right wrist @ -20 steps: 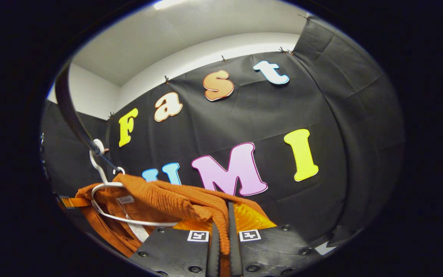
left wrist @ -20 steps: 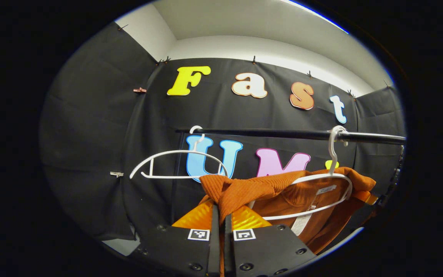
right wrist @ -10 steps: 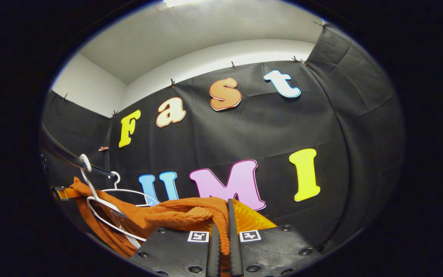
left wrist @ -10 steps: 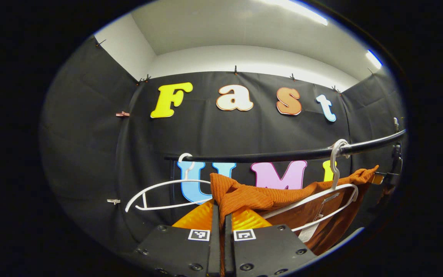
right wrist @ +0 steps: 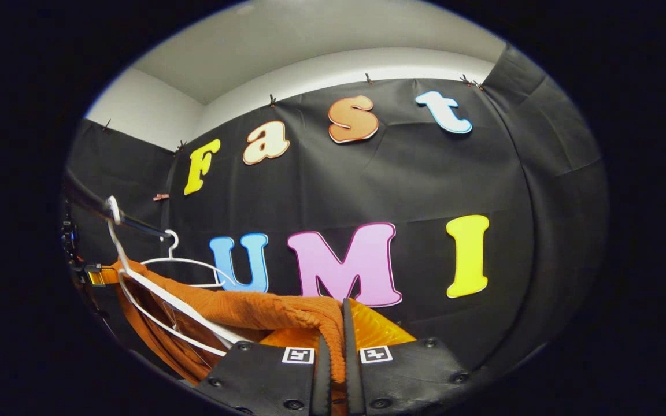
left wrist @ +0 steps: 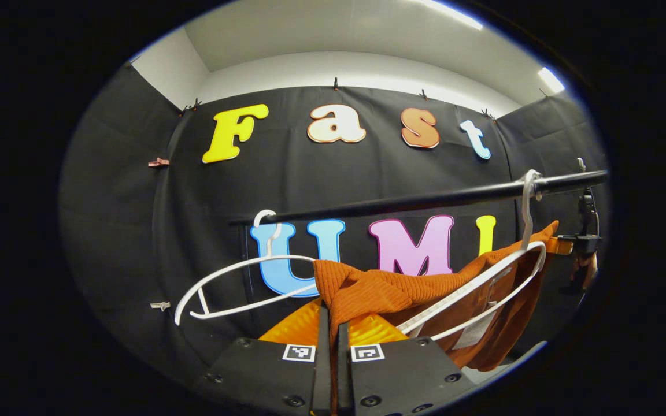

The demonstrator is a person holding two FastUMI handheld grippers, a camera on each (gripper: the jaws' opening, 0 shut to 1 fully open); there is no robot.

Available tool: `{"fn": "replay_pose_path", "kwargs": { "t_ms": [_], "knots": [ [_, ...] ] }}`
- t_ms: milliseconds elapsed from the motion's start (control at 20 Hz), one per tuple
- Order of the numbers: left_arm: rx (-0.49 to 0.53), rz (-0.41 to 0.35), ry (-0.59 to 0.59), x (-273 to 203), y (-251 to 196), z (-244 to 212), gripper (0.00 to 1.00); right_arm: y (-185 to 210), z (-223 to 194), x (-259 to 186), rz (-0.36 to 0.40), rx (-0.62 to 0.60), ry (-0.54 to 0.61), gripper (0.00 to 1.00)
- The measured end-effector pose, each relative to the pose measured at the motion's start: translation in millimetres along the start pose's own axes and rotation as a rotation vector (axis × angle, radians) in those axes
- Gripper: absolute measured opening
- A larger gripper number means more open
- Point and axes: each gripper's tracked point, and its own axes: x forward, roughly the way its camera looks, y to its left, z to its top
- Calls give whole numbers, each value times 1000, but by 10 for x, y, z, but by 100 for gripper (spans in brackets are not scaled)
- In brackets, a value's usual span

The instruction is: Grasp the clothes on the hanger with both hands and then place them into the laundry hamper below.

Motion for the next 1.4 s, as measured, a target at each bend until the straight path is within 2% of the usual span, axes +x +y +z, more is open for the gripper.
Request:
{"fn": "replay_pose_path", "kwargs": {
  "t_ms": [50,200,250,300,400,550,650,750,850,950,1150,1300,1400],
  "knots": [
    [-15,-6,28,-27,-2,-120,8,2,-107,-37,8,15,28,14],
    [-98,-38,1,-58,31,-36,9,7,-124,-80,35,104,20,14],
    [-102,-61,25,-28,15,-125,8,-6,-200,-74,40,91,45,19],
    [-112,-86,40,-11,22,-177,8,8,-243,-85,52,90,60,14],
    [-171,-136,20,-6,2,-102,8,4,-219,-62,63,104,48,14],
    [-134,-162,65,141,95,-242,8,36,-343,48,102,136,55,14],
    [-179,-207,76,315,99,-222,8,-5,-325,181,106,175,40,14],
    [-185,-226,80,407,133,-280,8,1,-346,301,126,157,20,14],
    [-222,-252,102,494,90,-436,8,-64,-584,413,149,149,55,14],
    [-222,-247,167,549,102,-753,8,-96,-983,470,145,179,140,14],
    [-241,-157,327,408,107,-1591,8,-64,-1594,298,94,170,239,14],
    [-287,-99,368,125,89,-1884,8,-29,-1871,36,69,190,295,14],
    [-361,-55,388,-77,129,-1987,8,24,-1992,-149,59,228,328,14]
  ]
}}
